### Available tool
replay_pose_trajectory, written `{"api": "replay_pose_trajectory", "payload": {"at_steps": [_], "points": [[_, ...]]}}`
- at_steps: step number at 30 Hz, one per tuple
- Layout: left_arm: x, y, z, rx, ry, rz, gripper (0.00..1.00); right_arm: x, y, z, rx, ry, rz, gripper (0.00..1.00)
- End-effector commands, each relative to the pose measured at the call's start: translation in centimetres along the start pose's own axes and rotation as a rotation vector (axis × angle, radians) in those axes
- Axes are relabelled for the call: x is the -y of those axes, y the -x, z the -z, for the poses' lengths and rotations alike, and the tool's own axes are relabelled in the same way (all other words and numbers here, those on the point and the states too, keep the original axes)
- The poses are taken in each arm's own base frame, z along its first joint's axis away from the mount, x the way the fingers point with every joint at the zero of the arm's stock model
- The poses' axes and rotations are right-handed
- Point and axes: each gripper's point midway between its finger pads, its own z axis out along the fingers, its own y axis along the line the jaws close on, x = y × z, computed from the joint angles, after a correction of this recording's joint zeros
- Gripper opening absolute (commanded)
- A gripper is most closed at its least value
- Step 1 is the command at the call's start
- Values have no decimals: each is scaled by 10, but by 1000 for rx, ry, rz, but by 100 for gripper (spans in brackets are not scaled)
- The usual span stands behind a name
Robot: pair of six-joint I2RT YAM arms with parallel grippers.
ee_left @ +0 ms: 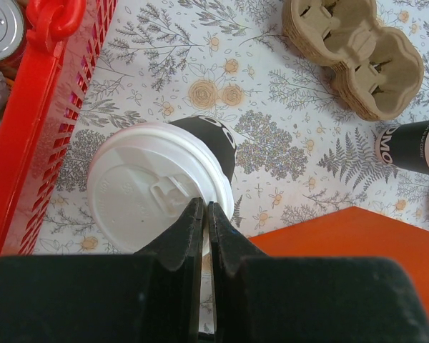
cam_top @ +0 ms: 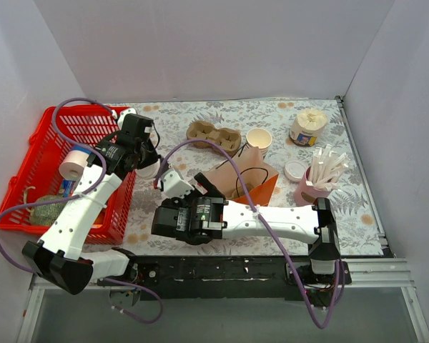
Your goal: Pack the takeout coffee
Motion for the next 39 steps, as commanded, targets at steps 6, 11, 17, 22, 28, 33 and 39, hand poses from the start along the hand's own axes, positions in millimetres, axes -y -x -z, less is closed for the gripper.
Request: {"api": "replay_pose_trajectory", "payload": {"at_steps": [6, 11, 17, 22, 28, 33, 39], "points": [[-3, 8, 4, 35, -1, 2, 0, 36, -4, 1, -19, -50, -182, 63], [-1, 8, 3, 31, -7, -7, 0, 33, -6, 1, -20, 55, -241, 33], [2, 7, 2, 30, -22, -8, 0, 34, 4, 15, 8, 157, -323, 32], [4, 6, -1, 25, -28, -8, 0, 29, -2, 23, -51, 290, -356, 17], [4, 6, 0, 27, -30, -13, 0, 36, -23, 9, -137, 336, -398, 25], [5, 8, 3, 33, -36, -11, 0, 43, -20, 9, -127, 351, -413, 20], [7, 7, 2, 30, -50, -9, 0, 36, -3, 21, -68, 523, -490, 1]]}}
